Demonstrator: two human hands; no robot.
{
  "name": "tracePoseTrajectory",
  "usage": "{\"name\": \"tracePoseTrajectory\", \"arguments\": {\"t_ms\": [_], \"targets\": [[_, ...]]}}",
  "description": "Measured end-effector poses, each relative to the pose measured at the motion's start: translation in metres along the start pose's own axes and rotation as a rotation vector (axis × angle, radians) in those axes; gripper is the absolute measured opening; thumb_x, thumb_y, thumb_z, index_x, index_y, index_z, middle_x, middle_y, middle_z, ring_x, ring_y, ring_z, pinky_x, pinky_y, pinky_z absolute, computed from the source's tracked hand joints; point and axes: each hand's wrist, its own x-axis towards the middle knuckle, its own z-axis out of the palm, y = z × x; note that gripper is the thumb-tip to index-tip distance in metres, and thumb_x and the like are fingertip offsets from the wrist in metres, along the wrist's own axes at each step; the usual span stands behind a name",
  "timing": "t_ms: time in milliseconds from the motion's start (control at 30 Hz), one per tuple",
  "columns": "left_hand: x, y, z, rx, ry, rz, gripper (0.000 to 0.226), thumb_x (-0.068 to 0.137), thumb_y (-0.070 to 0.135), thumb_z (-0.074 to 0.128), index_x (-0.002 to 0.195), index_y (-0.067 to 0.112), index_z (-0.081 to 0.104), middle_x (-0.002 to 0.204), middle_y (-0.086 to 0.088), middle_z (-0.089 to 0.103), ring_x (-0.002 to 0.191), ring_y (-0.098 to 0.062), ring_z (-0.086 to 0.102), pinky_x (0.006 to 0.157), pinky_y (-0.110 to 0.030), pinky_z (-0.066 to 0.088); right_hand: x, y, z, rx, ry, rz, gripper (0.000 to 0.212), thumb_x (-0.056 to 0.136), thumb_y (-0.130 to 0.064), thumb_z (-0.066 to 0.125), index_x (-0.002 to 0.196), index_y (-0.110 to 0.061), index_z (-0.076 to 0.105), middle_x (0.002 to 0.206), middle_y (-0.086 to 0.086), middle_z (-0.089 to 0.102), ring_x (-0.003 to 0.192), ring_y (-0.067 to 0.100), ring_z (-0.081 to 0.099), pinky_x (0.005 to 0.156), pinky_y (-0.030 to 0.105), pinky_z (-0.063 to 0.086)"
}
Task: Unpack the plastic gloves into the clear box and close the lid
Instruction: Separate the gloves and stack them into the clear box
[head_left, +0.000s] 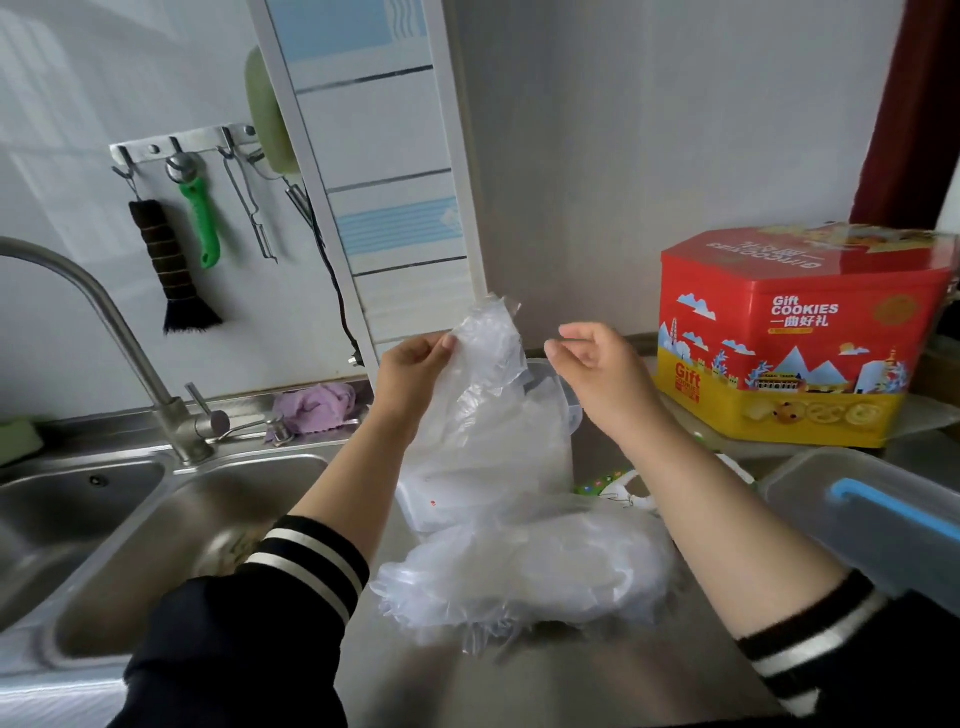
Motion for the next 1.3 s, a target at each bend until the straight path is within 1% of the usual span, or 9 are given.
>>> {"name": "tracePoseTrajectory", "arguments": {"t_ms": [133,300,467,601,701,834,934,1101,1301], "targets": [[-0.003,0.001,0.000,-0.019,-0.068,-0.015,0.013,0.092,0.017,0.064,0.084,0.013,0.073,0.072,0.005,0.068,0.067,-0.006,0.059,0.067,-0.020,0.048,0.021,-0.012,0.028,-0.044,-0.096,0.015,0.019,0.087,-0.027,0.069,0.094,-0.020,0.053,0.093,0.000,0.065,0.080,0.013,0.061,0.076,0.027,0.047],[-0.003,0.004,-0.006,-0.090,-0.083,-0.056,0.010,0.090,0.020,0.067,0.086,0.017,0.076,0.079,0.004,0.073,0.074,-0.009,0.064,0.075,-0.025,0.052,0.027,-0.003,0.040,-0.080,-0.015,0.005,0.035,0.082,-0.010,0.069,0.070,-0.021,0.038,0.060,-0.003,0.052,0.041,-0.003,0.053,0.047,0.018,0.038],[0.004,0.005,-0.025,-0.076,0.039,-0.026,0.010,0.092,0.025,0.063,0.093,0.020,0.072,0.091,0.006,0.074,0.091,-0.011,0.067,0.092,-0.030,0.047,0.025,0.008,0.044,-0.079,0.004,0.035,0.027,0.084,-0.017,0.071,0.086,-0.014,0.045,0.062,-0.004,0.060,0.056,0.015,0.058,0.062,0.028,0.045],[-0.001,0.004,-0.024,0.230,-0.183,0.031,0.039,0.089,0.039,0.065,0.121,0.017,0.065,0.112,0.005,0.067,0.103,-0.007,0.062,0.093,-0.024,0.045,0.024,0.008,0.050,-0.094,0.000,-0.028,0.025,0.084,-0.019,0.072,0.086,-0.019,0.048,0.064,-0.003,0.063,0.057,0.014,0.057,0.065,0.031,0.047],[-0.002,0.008,-0.016,0.440,-0.162,0.116,0.012,0.087,0.033,0.069,0.083,0.022,0.070,0.075,0.014,0.066,0.071,0.004,0.058,0.072,-0.022,0.044,0.021,0.007,0.058,-0.120,-0.007,-0.084,0.028,0.082,-0.021,0.074,0.080,-0.027,0.047,0.063,-0.002,0.062,0.054,0.015,0.057,0.062,0.030,0.046],[0.004,0.014,-0.028,0.146,0.097,0.072,0.023,0.093,0.028,0.063,0.087,0.009,0.074,0.063,0.017,0.062,0.052,0.013,0.052,0.059,-0.010,0.040,0.020,0.007,0.057,-0.137,0.025,-0.052,0.024,0.085,-0.024,0.072,0.090,-0.015,0.050,0.060,-0.002,0.060,0.049,0.019,0.054,0.054,0.033,0.044],[0.000,0.017,-0.053,-0.003,0.272,0.047,0.027,0.096,0.031,0.058,0.079,0.011,0.067,0.050,0.016,0.049,0.043,0.003,0.040,0.044,-0.013,0.032,0.019,0.002,0.055,-0.346,0.006,-0.018,0.019,0.090,-0.030,0.064,0.099,-0.021,0.050,0.072,-0.003,0.061,0.060,0.018,0.058,0.053,0.027,0.036],[-0.016,0.029,-0.087,-0.532,0.492,-0.009,0.027,0.099,0.028,0.054,0.080,0.013,0.063,0.072,-0.003,0.067,0.064,-0.014,0.059,0.062,-0.025,0.050,0.017,-0.004,0.057,-0.649,0.000,-0.052,0.037,0.094,-0.028,0.056,0.126,-0.021,0.040,0.098,0.010,0.063,0.094,0.034,0.061,0.072,0.040,0.049],[-0.025,0.028,-0.109,-0.611,0.497,-0.050,0.020,0.099,0.022,0.055,0.085,0.012,0.065,0.075,0.002,0.073,0.072,-0.011,0.067,0.073,-0.024,0.054,0.025,0.003,0.055,-1.103,0.008,-0.007,0.061,0.096,-0.016,0.051,0.146,-0.017,0.017,0.098,0.012,0.063,0.078,0.029,0.057,0.060,0.034,0.044]]}}
